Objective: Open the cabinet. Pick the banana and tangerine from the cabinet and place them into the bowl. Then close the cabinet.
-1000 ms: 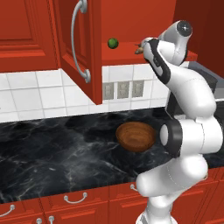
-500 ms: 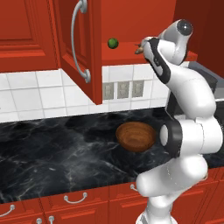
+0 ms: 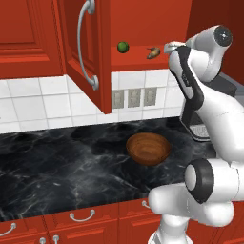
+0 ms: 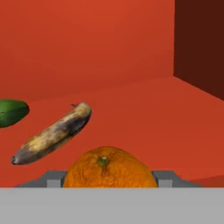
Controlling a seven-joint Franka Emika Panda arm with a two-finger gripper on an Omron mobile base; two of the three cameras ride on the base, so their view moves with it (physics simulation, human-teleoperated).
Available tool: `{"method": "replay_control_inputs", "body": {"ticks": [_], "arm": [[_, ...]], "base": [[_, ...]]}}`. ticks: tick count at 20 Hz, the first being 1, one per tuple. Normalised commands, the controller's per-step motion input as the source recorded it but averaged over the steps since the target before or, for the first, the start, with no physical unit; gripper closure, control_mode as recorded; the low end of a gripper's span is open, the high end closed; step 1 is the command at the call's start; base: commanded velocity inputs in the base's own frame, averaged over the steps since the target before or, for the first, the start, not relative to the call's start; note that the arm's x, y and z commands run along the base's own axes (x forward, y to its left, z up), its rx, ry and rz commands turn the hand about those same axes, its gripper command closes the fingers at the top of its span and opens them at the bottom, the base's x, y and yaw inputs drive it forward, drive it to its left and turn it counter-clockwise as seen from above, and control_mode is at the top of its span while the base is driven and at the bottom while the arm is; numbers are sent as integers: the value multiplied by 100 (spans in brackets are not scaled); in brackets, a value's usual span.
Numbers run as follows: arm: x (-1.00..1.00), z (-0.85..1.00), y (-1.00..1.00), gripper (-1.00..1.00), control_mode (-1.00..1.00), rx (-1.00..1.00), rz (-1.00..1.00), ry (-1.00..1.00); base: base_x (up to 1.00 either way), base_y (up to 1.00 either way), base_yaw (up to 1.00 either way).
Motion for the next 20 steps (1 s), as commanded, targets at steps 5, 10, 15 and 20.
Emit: {"method": "replay_control_inputs", "body": {"ticks": [5,10,15,20], "arm": [[-100,45,6,100,-100,9,0,-1],[-100,45,15,100,-100,7,0,0],[-100,-12,16,100,-100,0,3,0],[-80,-56,30,100,-100,-1,8,6]], "base": [[0,0,0],[0,0,0],[0,0,0],[0,0,0]]}}
